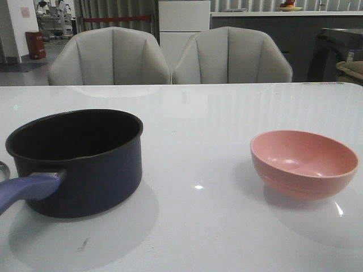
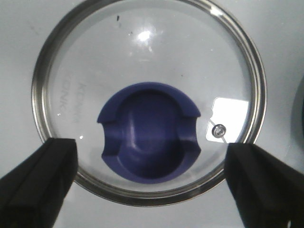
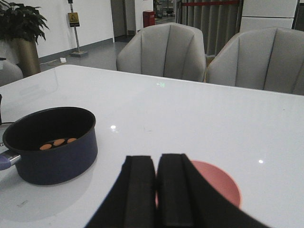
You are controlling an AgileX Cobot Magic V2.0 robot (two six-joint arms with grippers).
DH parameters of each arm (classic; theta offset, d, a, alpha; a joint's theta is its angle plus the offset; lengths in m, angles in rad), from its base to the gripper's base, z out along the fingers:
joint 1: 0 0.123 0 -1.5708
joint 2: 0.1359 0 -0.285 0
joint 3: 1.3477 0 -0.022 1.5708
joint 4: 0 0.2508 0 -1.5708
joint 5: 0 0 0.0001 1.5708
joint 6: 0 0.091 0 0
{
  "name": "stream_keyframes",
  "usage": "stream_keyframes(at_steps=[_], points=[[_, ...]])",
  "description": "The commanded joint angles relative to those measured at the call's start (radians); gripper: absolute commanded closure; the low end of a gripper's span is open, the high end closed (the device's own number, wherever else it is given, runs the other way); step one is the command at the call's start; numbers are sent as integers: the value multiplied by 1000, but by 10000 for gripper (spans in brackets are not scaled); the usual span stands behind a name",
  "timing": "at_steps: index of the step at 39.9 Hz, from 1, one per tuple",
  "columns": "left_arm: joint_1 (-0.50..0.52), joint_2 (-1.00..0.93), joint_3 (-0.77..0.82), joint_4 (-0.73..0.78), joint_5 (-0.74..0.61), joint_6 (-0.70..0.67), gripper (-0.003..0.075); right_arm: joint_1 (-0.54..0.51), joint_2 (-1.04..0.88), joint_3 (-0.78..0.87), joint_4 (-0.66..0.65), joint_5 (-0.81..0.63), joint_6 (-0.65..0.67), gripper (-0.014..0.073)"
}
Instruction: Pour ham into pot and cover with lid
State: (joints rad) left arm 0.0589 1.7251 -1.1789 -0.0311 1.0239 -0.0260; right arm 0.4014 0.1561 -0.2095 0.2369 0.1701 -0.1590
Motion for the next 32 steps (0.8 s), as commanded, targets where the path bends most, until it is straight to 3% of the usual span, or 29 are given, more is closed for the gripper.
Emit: stream_keyframes(at_steps=[1, 17, 32], points=[[0, -13, -31, -18, -5, 4, 73, 4, 9, -28, 3, -83, -9, 426], [0, 16, -33, -22, -57, 8, 73, 4, 9, -28, 3, -83, -9, 426], [0, 90, -81, -22, 24, 10, 73, 4, 9, -27, 3, -81, -9, 426]])
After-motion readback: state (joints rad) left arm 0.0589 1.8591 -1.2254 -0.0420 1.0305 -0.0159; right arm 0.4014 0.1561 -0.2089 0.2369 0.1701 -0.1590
